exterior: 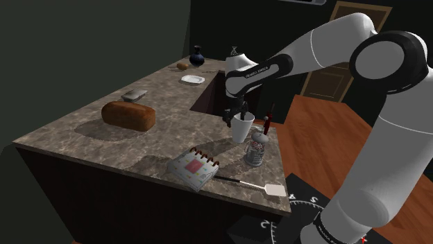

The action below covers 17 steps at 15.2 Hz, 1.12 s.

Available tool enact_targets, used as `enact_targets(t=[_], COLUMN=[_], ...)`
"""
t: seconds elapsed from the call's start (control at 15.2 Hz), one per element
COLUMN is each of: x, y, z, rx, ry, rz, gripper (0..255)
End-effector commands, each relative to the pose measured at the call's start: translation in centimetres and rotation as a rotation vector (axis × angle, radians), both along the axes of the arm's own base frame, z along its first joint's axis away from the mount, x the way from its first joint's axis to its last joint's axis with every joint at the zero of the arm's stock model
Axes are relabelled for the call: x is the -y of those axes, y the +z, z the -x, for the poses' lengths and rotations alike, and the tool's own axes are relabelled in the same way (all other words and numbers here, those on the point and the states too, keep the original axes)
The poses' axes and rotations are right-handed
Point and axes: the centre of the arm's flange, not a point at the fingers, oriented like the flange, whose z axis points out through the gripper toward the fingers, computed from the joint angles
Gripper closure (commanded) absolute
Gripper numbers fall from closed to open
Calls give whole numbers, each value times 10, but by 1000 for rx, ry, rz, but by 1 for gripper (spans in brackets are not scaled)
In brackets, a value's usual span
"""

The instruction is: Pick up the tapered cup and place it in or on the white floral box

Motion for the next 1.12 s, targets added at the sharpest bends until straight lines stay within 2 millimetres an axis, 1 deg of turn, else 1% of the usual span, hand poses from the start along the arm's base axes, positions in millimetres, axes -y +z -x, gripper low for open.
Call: enact_targets(t=[0.0,0.13,0.2,0.79,1.06], x=[0,0,0,0,0], y=[0,0,0,0,21], z=[0,0,0,0,0], rx=[0,0,0,0,0], ry=[0,0,0,0,0], rz=[0,0,0,0,0], gripper=[0,0,255,255,255])
